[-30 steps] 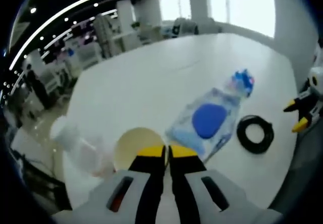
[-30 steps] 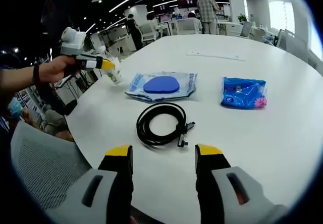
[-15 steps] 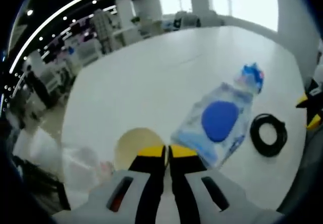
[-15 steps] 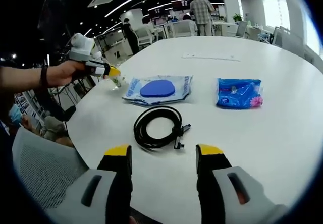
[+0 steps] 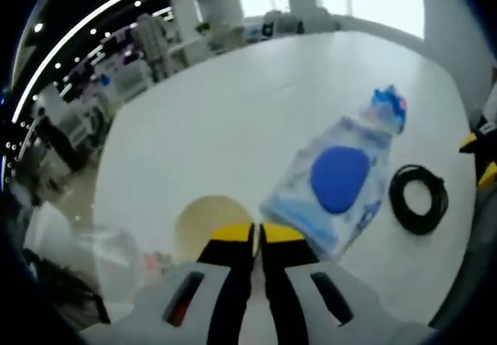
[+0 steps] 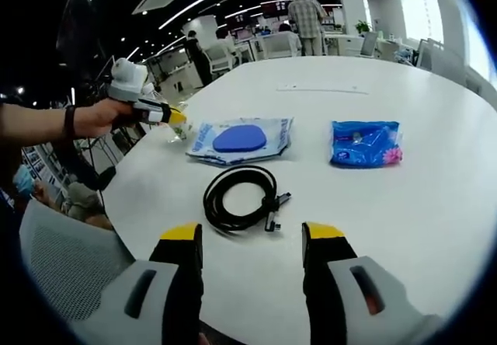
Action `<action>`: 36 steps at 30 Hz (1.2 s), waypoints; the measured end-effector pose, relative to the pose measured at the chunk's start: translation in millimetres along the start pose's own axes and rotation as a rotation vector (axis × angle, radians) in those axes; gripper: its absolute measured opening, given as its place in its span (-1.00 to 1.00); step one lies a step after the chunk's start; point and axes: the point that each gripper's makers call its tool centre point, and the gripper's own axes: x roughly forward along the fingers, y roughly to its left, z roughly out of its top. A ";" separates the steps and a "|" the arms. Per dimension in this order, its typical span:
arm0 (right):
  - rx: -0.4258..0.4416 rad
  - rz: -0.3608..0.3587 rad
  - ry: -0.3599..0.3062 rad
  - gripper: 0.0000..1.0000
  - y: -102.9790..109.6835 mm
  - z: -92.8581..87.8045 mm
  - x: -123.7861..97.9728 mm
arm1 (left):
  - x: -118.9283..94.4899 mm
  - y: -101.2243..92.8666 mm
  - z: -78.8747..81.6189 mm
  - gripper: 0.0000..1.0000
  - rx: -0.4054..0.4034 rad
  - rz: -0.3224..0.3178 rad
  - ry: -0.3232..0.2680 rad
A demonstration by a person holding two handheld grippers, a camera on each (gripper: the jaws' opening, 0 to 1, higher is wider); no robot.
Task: Arrange the tabletop items into an orderly group along one side of the table until the central work area is clear of visible clutter.
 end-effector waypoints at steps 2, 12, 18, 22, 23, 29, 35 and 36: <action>0.001 0.002 0.000 0.02 0.2 0.0 0.1 | 0.2 -0.6 -0.3 -0.93 0.001 -0.006 0.004; -0.006 0.011 0.003 0.02 1.2 -0.4 1.4 | -3.2 2.1 1.0 -0.73 0.001 -0.005 0.001; -0.010 0.017 0.004 0.01 1.8 -0.8 2.0 | -14.8 5.7 5.5 -0.60 -0.012 0.006 -0.023; -0.018 0.024 0.007 0.01 3.8 -1.4 2.8 | -29.7 9.5 7.7 -0.54 -0.020 0.015 -0.053; -0.021 0.025 0.008 0.01 4.1 -1.6 3.0 | -33.1 10.6 7.4 -0.54 -0.025 0.017 -0.058; -0.028 0.033 0.011 0.01 6.9 -1.9 3.6 | -58.6 12.5 1.7 -0.50 -0.063 0.030 -0.096; -0.043 0.043 0.018 0.02 11.1 -2.9 5.3 | -77.1 8.5 -10.0 -0.44 -0.137 0.029 -0.118; -0.042 0.044 0.018 0.01 11.4 -2.9 5.3 | -79.3 7.0 -11.4 -0.42 -0.155 0.024 -0.123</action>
